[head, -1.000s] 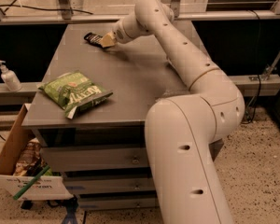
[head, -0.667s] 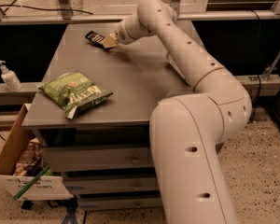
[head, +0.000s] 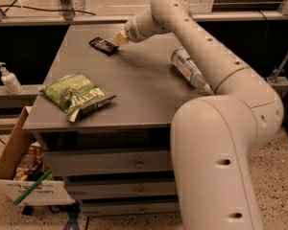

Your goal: Move rxbar chocolate near blue plastic bottle

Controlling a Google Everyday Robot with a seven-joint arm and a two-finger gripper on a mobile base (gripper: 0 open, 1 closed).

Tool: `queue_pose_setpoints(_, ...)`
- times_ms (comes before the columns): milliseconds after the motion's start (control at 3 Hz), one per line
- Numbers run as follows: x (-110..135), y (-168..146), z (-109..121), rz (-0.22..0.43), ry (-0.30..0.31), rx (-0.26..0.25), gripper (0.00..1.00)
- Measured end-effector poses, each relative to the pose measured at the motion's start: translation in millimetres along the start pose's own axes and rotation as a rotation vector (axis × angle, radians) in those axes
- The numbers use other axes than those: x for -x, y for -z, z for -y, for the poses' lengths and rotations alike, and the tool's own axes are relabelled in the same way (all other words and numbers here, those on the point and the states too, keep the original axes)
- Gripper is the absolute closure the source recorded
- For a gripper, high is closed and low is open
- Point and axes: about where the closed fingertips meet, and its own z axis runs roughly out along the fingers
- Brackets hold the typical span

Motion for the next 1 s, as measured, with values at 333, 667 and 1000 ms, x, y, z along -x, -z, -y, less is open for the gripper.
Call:
queue_pose_setpoints(333,15,43,-13,0.033,0.048,0.002,1.00)
queue_pose_setpoints(667,29,75,-29,0.047,0.108,0.018,1.00)
queue_pose_setpoints(1000,27,80,-49,0.029,0.134,0.046,0.82)
